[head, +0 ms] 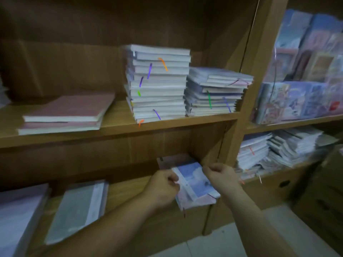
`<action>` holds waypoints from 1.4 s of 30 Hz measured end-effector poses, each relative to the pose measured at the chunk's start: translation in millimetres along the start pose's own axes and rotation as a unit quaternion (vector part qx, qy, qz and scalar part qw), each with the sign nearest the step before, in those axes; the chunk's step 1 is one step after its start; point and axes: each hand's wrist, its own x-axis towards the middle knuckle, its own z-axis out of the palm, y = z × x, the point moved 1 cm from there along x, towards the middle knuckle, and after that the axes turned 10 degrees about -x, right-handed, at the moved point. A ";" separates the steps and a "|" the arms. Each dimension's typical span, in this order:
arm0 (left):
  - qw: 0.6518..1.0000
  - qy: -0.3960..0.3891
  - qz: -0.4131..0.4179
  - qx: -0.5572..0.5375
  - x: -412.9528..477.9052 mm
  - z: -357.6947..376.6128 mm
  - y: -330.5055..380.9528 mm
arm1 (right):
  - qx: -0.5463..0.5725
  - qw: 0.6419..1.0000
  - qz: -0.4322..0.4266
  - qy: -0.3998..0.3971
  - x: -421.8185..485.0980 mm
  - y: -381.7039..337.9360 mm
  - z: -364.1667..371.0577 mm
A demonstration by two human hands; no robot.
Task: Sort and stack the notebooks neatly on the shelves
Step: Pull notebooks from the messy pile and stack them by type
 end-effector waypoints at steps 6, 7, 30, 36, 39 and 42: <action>0.995 -0.004 -0.098 -0.023 4.1 55.7 -70.7 | -0.017 0.995 0.073 0.066 17.1 86.7 40.0; 0.993 0.019 -0.109 -0.030 10.2 62.9 -74.2 | -0.003 0.995 0.076 0.070 21.7 92.1 39.8; 0.912 0.063 -0.242 -0.325 -1.9 57.6 -105.1 | 0.248 0.922 0.265 -0.136 35.6 123.2 55.1; 0.847 0.076 -0.262 -0.456 -80.7 -15.8 -119.2 | 0.179 0.899 0.245 -0.315 3.1 80.4 72.0; 0.815 0.123 -0.262 -0.502 -98.9 -42.7 -115.5 | 0.214 0.902 0.209 -0.312 -8.8 56.1 89.5; 0.810 0.185 -0.236 -0.504 -109.7 -68.7 -123.6 | 0.289 0.882 0.210 -0.308 -16.9 38.3 103.0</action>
